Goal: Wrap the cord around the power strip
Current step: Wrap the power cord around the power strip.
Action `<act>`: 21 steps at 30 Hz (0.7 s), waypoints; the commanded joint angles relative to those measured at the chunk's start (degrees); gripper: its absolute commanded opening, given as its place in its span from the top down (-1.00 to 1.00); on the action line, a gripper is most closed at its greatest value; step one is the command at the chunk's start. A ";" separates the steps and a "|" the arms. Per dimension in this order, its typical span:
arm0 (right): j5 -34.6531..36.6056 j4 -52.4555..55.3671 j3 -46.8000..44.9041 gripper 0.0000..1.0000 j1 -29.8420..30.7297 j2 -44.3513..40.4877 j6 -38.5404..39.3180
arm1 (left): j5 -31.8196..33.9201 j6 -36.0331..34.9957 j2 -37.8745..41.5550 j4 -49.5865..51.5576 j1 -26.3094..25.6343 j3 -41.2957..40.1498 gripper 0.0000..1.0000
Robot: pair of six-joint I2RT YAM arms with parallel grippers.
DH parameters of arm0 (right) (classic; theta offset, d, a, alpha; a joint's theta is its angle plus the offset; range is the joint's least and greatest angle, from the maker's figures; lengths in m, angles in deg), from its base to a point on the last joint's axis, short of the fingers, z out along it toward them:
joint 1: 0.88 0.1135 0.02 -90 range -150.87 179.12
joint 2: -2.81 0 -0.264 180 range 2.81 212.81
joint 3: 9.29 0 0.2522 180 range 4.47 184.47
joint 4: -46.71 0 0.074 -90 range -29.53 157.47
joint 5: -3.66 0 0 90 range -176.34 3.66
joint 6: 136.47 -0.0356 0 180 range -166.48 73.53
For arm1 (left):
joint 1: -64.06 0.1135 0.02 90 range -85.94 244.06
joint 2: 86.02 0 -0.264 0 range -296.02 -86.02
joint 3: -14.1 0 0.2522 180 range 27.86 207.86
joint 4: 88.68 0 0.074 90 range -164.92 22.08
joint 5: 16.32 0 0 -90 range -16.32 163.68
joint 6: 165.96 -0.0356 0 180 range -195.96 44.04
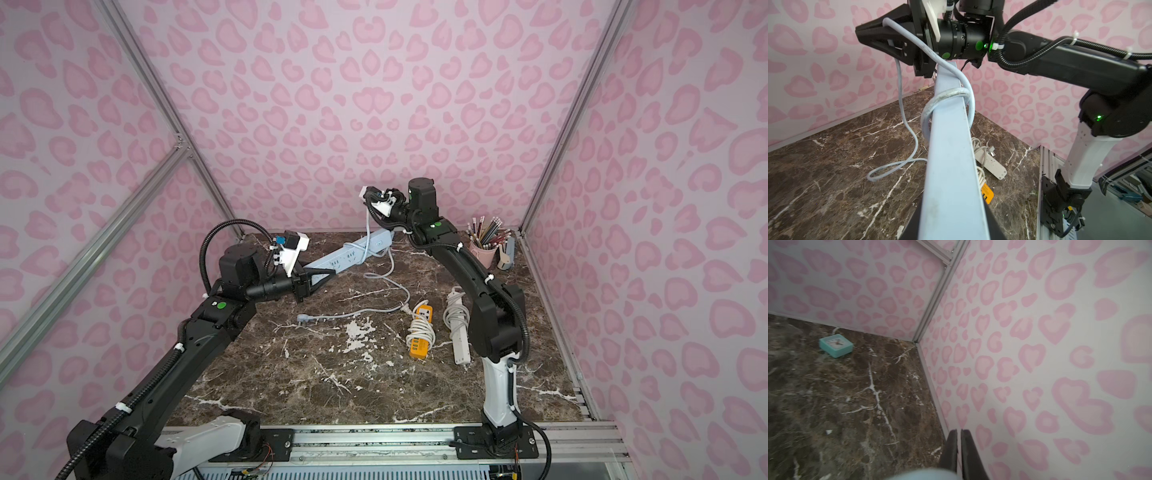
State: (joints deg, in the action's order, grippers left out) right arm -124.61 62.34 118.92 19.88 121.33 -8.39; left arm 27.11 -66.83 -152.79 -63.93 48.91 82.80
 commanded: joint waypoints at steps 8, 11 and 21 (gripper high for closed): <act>-13.69 -30.51 -17.36 0.37 -1.70 0.74 -33.70 | -12.20 24.09 -0.73 -43.27 -0.33 -4.99 0.94; -9.90 -45.95 -24.19 0.20 -1.77 0.75 -46.64 | -8.42 29.29 -1.16 -51.18 -0.37 -6.31 0.94; 3.38 -68.53 -44.66 -0.26 -0.27 -3.10 -61.11 | 1.46 31.76 -0.31 -52.26 1.99 -6.08 0.94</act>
State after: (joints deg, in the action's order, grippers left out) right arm -126.53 4.53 76.89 19.27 120.45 -64.93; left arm 24.31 -36.41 -153.64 -111.69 50.28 76.20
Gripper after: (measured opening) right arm 0.618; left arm 0.291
